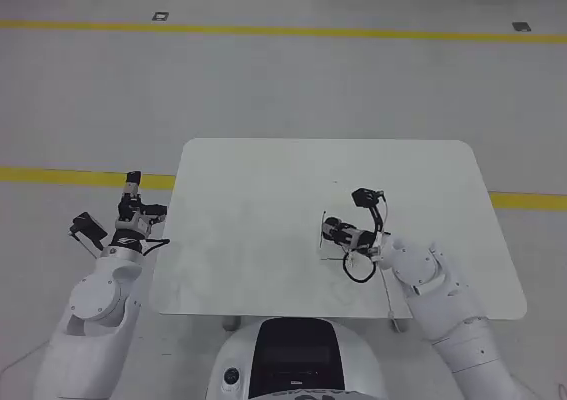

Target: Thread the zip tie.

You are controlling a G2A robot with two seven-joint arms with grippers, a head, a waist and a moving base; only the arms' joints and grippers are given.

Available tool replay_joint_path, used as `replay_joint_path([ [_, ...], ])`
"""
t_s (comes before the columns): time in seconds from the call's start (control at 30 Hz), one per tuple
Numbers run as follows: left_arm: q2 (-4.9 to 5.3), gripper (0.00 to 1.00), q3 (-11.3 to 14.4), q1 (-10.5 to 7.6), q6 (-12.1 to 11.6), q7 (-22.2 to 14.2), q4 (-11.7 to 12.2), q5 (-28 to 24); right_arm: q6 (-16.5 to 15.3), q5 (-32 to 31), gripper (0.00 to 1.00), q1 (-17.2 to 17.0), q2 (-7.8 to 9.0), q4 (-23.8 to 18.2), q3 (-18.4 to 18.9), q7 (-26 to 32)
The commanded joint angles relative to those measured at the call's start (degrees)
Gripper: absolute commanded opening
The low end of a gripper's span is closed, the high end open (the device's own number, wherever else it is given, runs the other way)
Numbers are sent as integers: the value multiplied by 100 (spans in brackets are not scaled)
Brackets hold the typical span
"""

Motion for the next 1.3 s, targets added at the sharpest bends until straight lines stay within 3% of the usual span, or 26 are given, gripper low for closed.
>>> replay_joint_path([
  [0.0,0,100,0,0,0,0,0,0,-58,349,0,9,8,72,70,37],
  [0.17,0,100,0,0,0,0,0,0,-93,1067,0,47,30,273,234,140],
  [0.6,-5,100,25,-22,0,-17,26,16,-61,1225,0,-12,30,264,224,-114],
  [0.83,-8,100,201,-119,-69,-408,118,387,-273,1788,0,-180,-6,239,250,-964],
  [1.03,16,100,393,-222,-119,-1142,108,758,-324,2128,0,-274,-44,275,181,-1468],
  [1.27,19,100,392,-227,-140,-1145,105,836,-352,2175,0,-279,-49,264,182,-1528],
])
